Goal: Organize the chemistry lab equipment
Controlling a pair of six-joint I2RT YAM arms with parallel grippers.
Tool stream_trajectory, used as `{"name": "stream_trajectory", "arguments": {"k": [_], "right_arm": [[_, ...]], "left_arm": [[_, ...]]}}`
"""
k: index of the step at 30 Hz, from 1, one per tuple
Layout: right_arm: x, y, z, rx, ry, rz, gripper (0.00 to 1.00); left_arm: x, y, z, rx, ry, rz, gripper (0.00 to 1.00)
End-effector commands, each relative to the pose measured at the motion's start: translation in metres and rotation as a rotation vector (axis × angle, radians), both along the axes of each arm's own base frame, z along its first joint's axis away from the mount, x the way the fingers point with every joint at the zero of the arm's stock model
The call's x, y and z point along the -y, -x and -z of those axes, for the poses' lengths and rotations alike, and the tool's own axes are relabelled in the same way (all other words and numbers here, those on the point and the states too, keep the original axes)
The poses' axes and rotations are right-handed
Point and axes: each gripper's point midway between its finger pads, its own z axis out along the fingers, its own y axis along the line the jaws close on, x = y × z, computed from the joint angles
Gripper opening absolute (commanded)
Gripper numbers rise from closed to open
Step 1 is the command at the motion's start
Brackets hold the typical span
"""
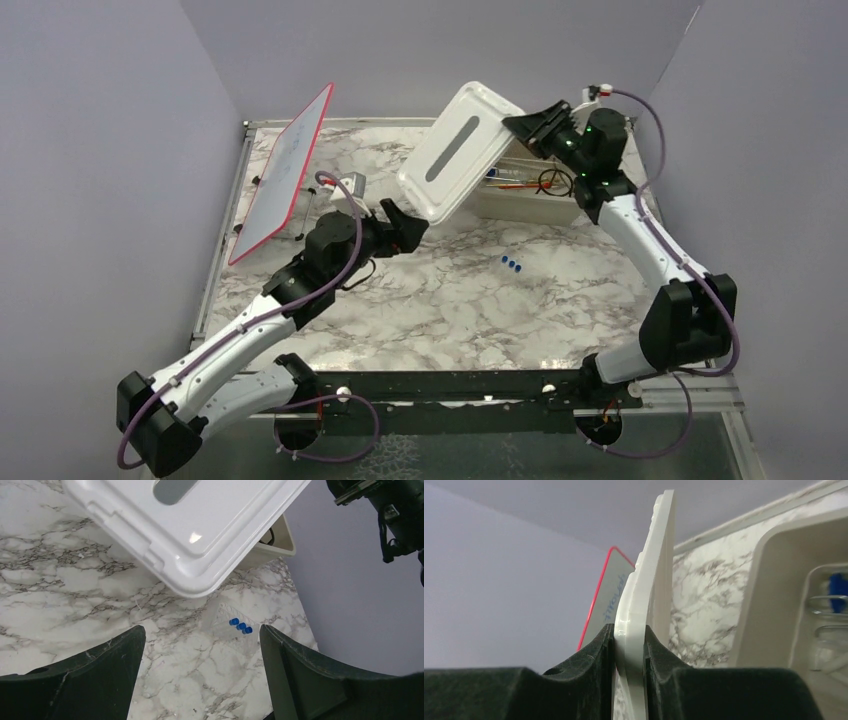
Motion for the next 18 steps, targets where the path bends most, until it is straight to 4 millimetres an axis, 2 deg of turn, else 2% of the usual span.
{"name": "stream_trajectory", "arguments": {"k": [1, 5, 8, 14, 18], "right_arm": [[0.073, -0.006, -0.038, 0.045, -0.082, 0.178, 0.07], [0.135, -0.002, -0.023, -0.002, -0.161, 0.336, 0.07], [0.166, 0.002, -0.006, -0.049, -0.223, 0.417, 0.07], [0.188, -0.002, 0.014, -0.074, -0.267, 0.499, 0.07], [0.203, -0.003, 0.013, -0.033, -0.273, 0.576, 0.08]], "left_arm": [[0.015, -0.021, -0.030, 0.066, 0.027, -0.006, 0.87], [0.029, -0.038, -0.037, 0.094, 0.026, -0.001, 0.87], [0.040, -0.047, -0.034, 0.088, 0.020, 0.018, 0.86], [0.055, -0.060, -0.021, 0.069, 0.002, 0.042, 0.87], [0.063, -0.064, -0.012, 0.052, -0.011, 0.060, 0.87]]}}
